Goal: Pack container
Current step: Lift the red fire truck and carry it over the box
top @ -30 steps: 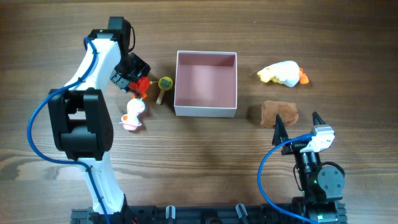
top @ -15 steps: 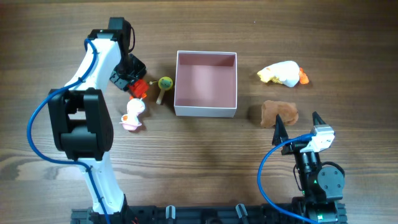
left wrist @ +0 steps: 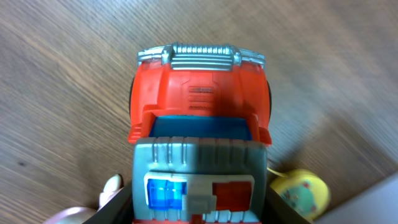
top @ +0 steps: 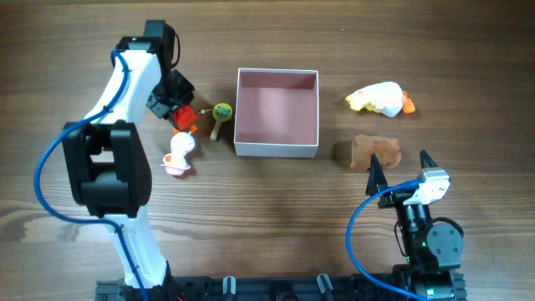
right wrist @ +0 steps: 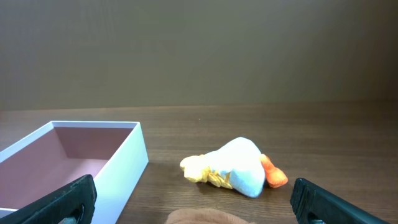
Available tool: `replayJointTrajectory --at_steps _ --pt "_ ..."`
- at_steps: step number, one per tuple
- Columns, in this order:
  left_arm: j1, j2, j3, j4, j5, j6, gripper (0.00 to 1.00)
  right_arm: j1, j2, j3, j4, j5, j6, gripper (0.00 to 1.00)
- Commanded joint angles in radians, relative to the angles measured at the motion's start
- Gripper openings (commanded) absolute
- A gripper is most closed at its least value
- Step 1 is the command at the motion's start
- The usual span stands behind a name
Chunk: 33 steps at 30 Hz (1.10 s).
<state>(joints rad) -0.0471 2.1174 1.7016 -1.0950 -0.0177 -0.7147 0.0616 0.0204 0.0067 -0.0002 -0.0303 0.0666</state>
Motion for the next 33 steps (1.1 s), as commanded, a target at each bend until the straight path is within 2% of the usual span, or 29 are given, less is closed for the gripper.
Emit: replayJointTrajectory --at_steps 1,7,13,20,23,26,33 --pt "-0.001 -0.156 0.044 0.004 -0.029 0.133 0.23 -0.004 -0.006 -0.002 0.003 -0.016 0.014 1.00" --pt "-0.034 -0.274 0.044 -0.013 -0.018 0.140 0.24 -0.004 -0.006 -0.002 0.003 -0.016 0.014 1.00" --pt "-0.195 -0.364 0.044 0.041 -0.017 0.188 0.22 -0.004 -0.006 -0.002 0.003 -0.016 0.014 1.00" --pt "-0.429 -0.368 0.043 0.146 -0.036 0.214 0.20 -0.004 -0.006 -0.002 0.003 -0.016 0.014 1.00" --pt "-0.485 -0.367 0.043 0.176 -0.089 0.214 0.18 -0.004 -0.006 -0.002 0.003 -0.016 0.014 1.00" --pt "-0.512 -0.365 0.042 0.175 -0.118 0.243 0.11 -0.004 -0.006 -0.002 0.003 -0.016 0.014 0.99" --pt "-0.522 -0.316 0.034 0.134 -0.119 0.320 0.24 -0.004 -0.006 -0.002 0.003 -0.016 0.014 0.99"
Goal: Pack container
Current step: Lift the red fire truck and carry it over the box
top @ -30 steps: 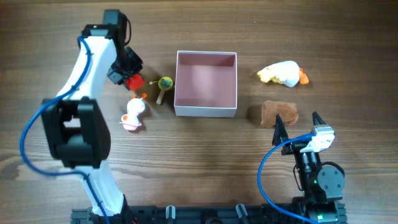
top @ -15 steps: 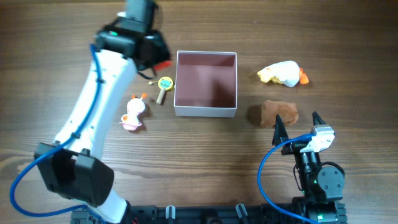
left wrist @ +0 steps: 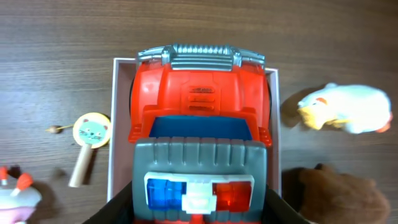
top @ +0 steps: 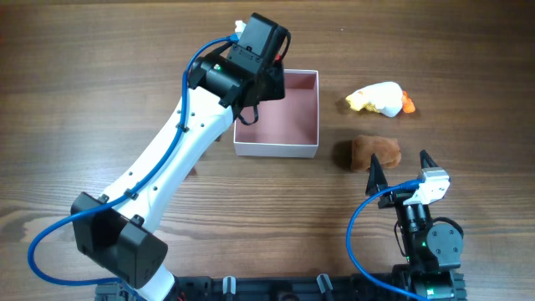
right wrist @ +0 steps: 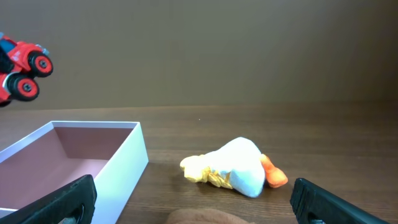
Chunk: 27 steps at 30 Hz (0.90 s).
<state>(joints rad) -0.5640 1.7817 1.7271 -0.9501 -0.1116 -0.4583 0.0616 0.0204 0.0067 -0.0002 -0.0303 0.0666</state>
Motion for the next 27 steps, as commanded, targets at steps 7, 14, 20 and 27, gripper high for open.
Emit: replayJointTrajectory --at_steps 7,14,20,27 --pt "-0.005 0.106 0.008 -0.011 -0.025 0.063 0.27 -0.004 -0.006 -0.002 0.003 -0.016 0.014 1.00" --pt "0.008 0.166 0.008 -0.016 -0.026 0.063 0.23 -0.004 -0.006 -0.002 0.003 -0.016 0.014 0.99" --pt "0.013 0.207 0.008 -0.015 -0.073 0.063 0.24 -0.004 -0.006 -0.002 0.003 -0.016 0.014 0.99" --pt "0.039 0.248 0.006 -0.011 -0.077 0.063 0.24 -0.004 -0.006 -0.002 0.003 -0.016 0.014 0.99"
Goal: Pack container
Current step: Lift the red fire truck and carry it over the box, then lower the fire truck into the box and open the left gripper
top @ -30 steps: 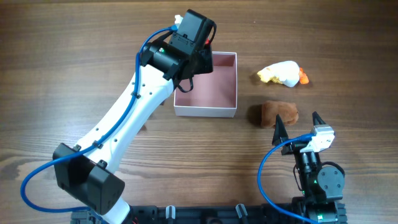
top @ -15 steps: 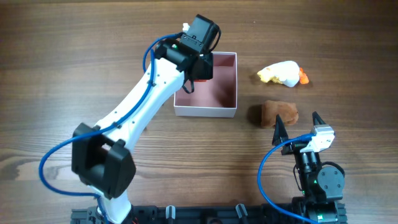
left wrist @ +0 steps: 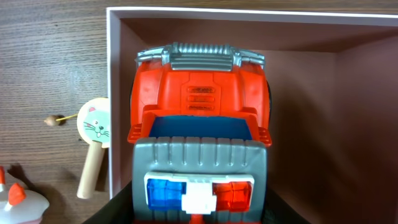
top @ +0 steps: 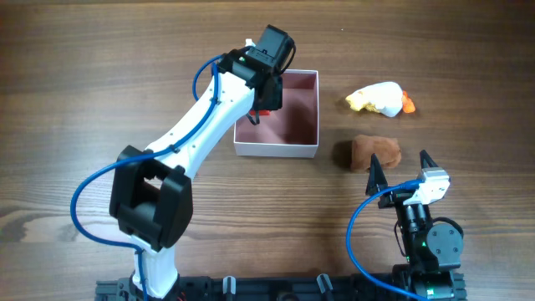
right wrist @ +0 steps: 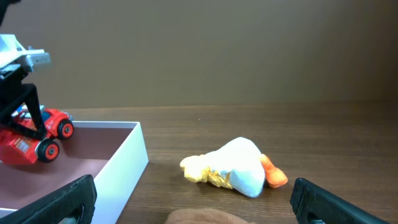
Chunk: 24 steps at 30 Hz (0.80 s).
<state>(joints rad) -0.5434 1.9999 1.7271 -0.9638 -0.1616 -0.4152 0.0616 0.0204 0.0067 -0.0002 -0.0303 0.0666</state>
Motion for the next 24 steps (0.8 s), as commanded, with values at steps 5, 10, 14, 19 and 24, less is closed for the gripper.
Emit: replayJointTrajectory --at_steps 5,10,14,19,24 --pt "0.020 0.058 0.006 0.011 -0.027 0.019 0.24 -0.004 -0.006 -0.002 0.003 -0.016 0.014 1.00" --pt "0.020 0.069 0.006 0.030 -0.027 0.019 0.24 -0.004 -0.006 -0.002 0.003 -0.016 0.014 1.00" --pt "0.020 0.083 0.006 0.034 -0.030 0.019 0.24 -0.004 -0.006 -0.002 0.003 -0.016 0.014 1.00" --pt "0.020 0.111 0.006 0.037 -0.035 0.019 0.24 -0.004 -0.006 -0.002 0.003 -0.016 0.015 1.00" --pt "0.023 0.127 0.006 0.038 -0.061 0.019 0.24 -0.004 -0.006 -0.002 0.003 -0.016 0.014 1.00"
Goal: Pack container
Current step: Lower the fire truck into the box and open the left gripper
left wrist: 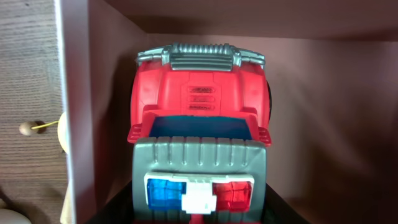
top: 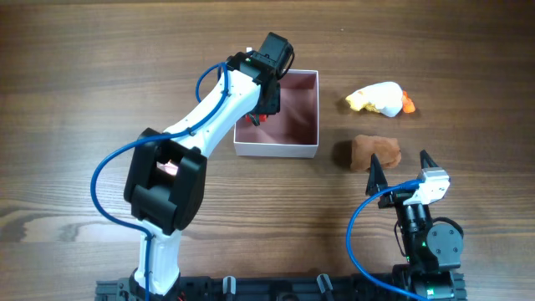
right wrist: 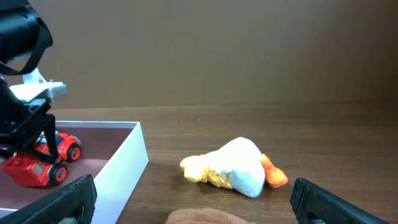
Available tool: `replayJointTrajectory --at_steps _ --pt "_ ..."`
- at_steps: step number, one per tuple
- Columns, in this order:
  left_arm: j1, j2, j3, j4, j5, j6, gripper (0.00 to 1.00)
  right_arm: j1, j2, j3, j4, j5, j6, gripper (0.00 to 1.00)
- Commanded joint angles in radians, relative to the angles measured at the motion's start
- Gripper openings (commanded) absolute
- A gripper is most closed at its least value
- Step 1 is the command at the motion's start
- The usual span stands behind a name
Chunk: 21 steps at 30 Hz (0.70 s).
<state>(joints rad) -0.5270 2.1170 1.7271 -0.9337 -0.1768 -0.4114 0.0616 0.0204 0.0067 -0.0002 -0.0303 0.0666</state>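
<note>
A red toy truck [left wrist: 199,93] with a grey cab and blue and red lights hangs low inside the white box with pink lining [top: 276,149], near its left wall. My left gripper [top: 262,104] is shut on it, fingers on both sides of the cab. From the right wrist view the truck [right wrist: 43,160] tilts nose down, close to the box floor. My right gripper [top: 399,171] stands open near the front right, with a brown plush [top: 374,153] just ahead of it. A white and yellow plush duck [top: 380,99] lies further back.
My left arm crosses the table's left half and covers the small toys there; only a wooden bead on a string [left wrist: 25,129] and a sliver of a yellow rattle show outside the box wall [left wrist: 74,124]. Bare wood lies between the box and the plush toys.
My left gripper has gone lower into the box with the truck, and closer to the left wall. The right arm and both plush toys have not moved.
My left gripper held the truck just above the table left of the box, next to a rattle and a pink toy. Then it held it high over the box, then inside the rim, and now deep in the box.
</note>
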Motion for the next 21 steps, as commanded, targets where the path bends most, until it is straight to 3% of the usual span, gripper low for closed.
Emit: replayJointTrajectory --at_steps 1,12,15,16,18,21 --pt "0.009 0.010 0.006 0.012 -0.056 0.016 0.24 -0.004 -0.006 -0.002 0.003 -0.016 0.014 1.00" --pt "0.027 0.014 0.006 0.029 -0.060 0.015 0.23 -0.004 -0.006 -0.002 0.003 -0.016 0.014 0.99" --pt "0.027 0.014 0.006 0.029 -0.060 0.015 0.31 -0.004 -0.006 -0.002 0.003 -0.016 0.014 0.99" --pt "0.027 0.014 0.006 0.029 -0.060 0.015 0.41 -0.004 -0.006 -0.002 0.003 -0.016 0.014 1.00" --pt "0.027 0.014 0.006 0.029 -0.060 0.015 0.50 -0.004 -0.006 -0.002 0.003 -0.016 0.014 1.00" --pt "0.027 0.014 0.006 0.029 -0.060 0.015 0.56 -0.004 -0.006 -0.002 0.003 -0.016 0.015 0.99"
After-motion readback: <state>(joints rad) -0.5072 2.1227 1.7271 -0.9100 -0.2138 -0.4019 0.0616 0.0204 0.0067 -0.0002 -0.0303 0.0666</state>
